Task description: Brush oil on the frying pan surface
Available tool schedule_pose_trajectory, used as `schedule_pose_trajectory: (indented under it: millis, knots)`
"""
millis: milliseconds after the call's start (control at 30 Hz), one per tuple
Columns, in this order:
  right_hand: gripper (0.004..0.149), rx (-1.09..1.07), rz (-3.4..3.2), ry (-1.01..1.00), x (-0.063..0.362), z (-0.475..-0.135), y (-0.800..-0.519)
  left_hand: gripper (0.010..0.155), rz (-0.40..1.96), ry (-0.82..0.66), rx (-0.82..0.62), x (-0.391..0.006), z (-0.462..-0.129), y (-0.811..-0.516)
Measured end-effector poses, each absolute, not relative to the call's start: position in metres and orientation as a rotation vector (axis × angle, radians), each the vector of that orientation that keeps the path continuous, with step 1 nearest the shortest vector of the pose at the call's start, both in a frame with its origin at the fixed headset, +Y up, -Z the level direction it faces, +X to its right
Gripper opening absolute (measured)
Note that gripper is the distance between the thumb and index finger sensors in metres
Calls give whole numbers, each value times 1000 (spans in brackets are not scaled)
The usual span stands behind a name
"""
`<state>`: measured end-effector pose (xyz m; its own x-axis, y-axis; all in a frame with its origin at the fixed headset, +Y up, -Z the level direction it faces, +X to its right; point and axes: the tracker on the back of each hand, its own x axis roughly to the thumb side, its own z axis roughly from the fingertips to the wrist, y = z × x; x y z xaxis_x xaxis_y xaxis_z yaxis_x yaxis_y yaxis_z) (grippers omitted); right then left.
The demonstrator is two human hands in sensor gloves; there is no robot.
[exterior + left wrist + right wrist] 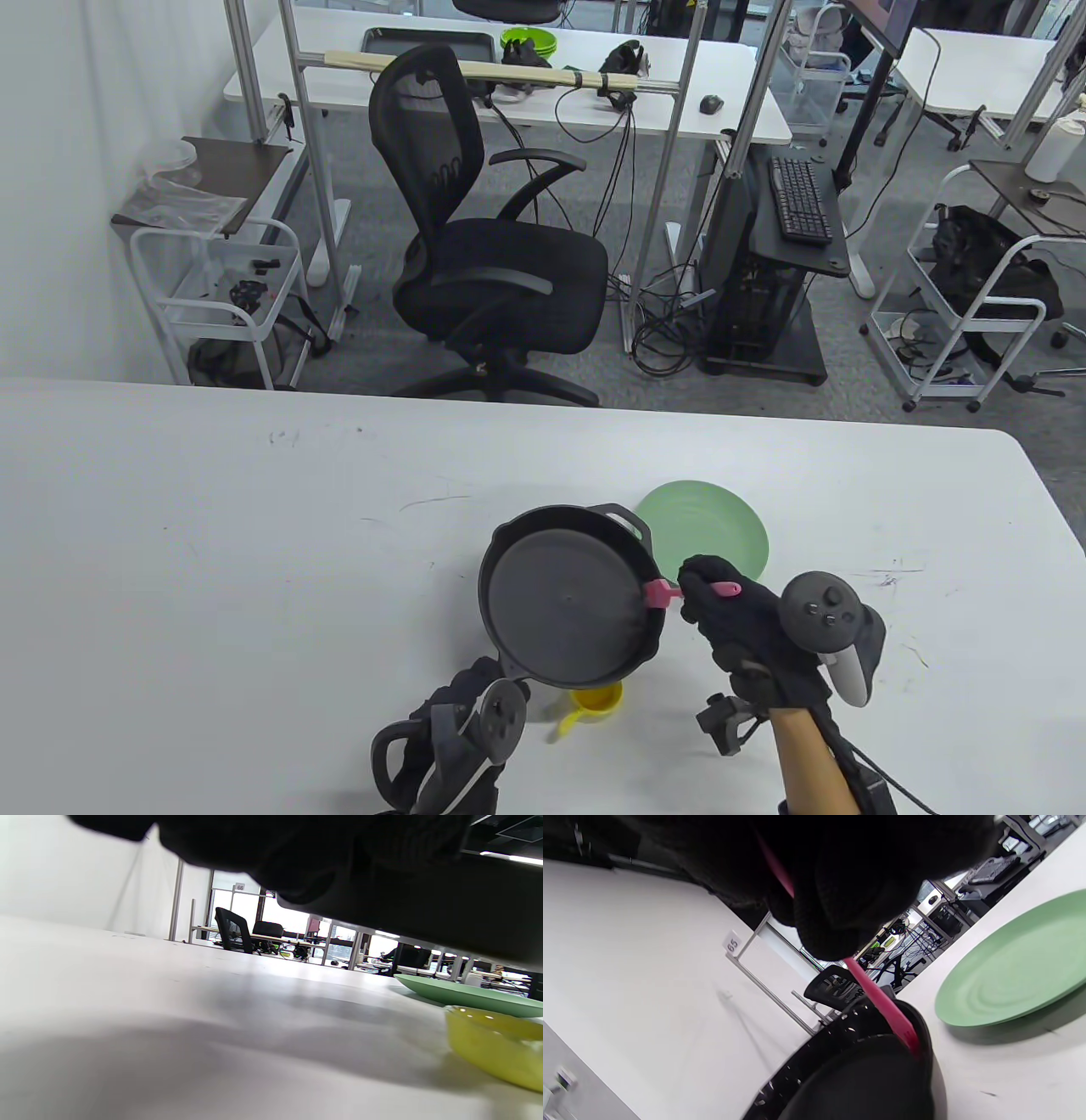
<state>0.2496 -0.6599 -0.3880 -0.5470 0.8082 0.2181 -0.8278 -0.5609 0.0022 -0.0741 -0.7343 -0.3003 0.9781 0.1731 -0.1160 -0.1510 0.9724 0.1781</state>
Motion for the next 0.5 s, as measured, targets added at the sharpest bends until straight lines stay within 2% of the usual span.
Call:
schedule_pose_trajectory:
  millis: [100,233,500]
  knots:
    - [39,216,2041,-96,259,-389,-662,60,163,155,177,-80,-301,-734]
    - [38,286,1980,-66,260,-391,-666,60,158,184,191,-85,-303,-734]
    - [38,386,2082,156,233,-400,-687,60,149,224,197,-92,-304,-734]
